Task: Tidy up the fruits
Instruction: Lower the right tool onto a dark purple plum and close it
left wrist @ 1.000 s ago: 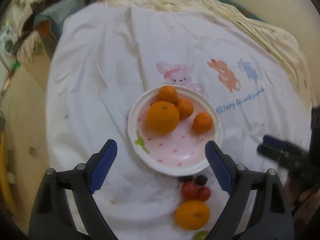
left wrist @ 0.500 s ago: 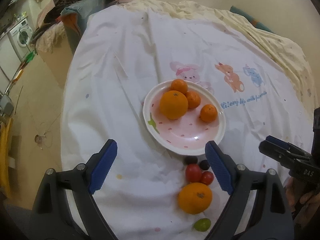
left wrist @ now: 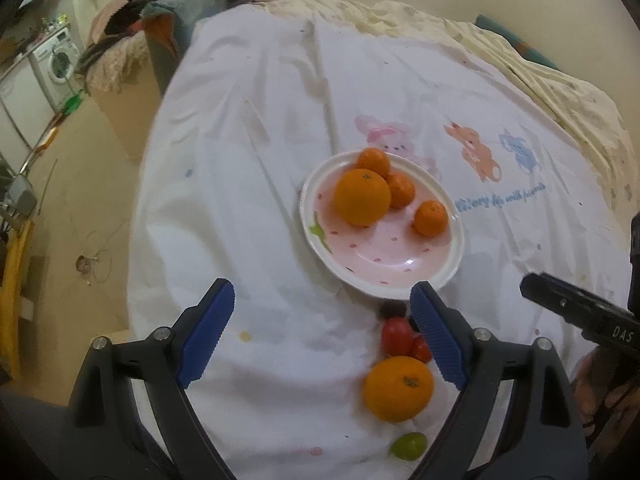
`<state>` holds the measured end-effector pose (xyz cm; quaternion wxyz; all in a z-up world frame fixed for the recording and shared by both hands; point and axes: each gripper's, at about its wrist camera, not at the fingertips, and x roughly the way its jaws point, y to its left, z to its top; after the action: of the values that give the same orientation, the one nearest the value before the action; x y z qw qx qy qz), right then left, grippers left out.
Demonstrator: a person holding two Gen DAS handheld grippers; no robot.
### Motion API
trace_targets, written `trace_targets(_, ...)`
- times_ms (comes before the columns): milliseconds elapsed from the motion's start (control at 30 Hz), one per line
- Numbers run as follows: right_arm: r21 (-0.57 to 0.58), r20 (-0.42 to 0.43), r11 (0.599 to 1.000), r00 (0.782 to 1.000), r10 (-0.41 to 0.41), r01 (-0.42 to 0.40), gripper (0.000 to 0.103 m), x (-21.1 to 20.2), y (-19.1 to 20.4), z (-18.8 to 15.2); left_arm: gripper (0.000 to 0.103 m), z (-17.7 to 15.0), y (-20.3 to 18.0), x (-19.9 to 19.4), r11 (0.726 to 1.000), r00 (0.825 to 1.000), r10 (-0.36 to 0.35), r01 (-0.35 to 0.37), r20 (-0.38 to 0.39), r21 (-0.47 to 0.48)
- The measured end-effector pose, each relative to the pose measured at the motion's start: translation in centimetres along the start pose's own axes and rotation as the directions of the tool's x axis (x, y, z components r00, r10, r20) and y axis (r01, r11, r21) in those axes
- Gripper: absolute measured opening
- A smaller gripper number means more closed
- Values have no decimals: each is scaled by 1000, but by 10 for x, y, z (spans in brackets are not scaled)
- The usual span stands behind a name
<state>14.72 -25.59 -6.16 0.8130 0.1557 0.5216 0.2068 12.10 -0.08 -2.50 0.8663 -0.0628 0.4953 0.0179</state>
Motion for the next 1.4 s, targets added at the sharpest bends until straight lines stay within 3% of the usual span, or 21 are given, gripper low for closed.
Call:
trace_targets(100, 40, -52, 999, 998, -26, 28, 86, 10, -8, -3, 87, -1, 9, 8, 999, 998, 36, -37, -46, -30)
trace_targets(233, 66, -148, 997, 988, -35, 45, 84, 28, -15, -9, 87, -5, 21, 15, 996, 994, 12, -22, -113, -89)
trace_targets(467, 37, -266, 999, 964, -19, 30, 55, 65, 2, -11, 87, -3, 23, 16, 993, 989, -18, 2, -144, -115)
trace_targets(567, 63, -300, 998, 954, -7, 28, 47, 84, 7, -12, 87, -1, 23, 16, 992, 989, -30, 11, -146, -124)
trace_targets(733, 35, -331, 996, 941, -65, 81, 33, 109, 16, -16, 87, -1, 23, 15, 992, 988, -35, 16, -148, -127)
trace_targets(1000, -60, -334, 987, 928, -163, 152, 32, 125, 36, -20, 87, -2, 24, 19, 990, 985, -42, 18, -165, -143)
trace_targets(1033, -59, -338, 990, 931, -138, 126, 19, 125, 37, -20, 87, -2, 24, 19, 990, 986, -39, 16, -163, -140)
trace_targets(1400, 43, -303, 999, 953, -8, 22, 20, 78, 6, -15, 87, -5, 29, 27, 988, 983, -25, -4, -183, -156)
